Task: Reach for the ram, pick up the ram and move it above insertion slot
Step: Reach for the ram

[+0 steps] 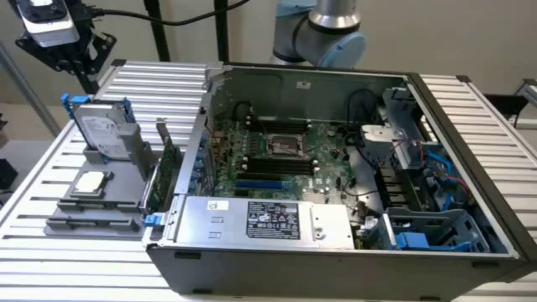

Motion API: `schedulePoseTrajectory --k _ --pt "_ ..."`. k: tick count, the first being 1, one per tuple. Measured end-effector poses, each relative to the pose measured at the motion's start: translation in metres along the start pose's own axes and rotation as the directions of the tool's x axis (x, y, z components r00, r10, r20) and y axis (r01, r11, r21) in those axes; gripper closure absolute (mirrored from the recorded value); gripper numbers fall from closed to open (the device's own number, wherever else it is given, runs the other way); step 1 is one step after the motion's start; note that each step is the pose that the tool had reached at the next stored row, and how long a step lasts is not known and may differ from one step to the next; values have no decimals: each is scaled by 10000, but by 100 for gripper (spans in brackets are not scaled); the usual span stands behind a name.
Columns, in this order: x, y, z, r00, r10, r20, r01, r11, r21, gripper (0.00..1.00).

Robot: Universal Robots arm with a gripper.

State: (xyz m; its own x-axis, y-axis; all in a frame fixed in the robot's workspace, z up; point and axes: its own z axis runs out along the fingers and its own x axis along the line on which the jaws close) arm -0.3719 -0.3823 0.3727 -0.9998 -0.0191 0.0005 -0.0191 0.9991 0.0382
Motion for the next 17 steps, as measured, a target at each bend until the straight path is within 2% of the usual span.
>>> schedulePoseTrajectory --k 13,15,17 --pt "0 -2 1 10000 1 -1 -1 10000 1 89" --pt "1 -30 2 10000 1 -2 -1 10000 0 89" --pt "2 -97 6 10000 1 0 -1 10000 1 89"
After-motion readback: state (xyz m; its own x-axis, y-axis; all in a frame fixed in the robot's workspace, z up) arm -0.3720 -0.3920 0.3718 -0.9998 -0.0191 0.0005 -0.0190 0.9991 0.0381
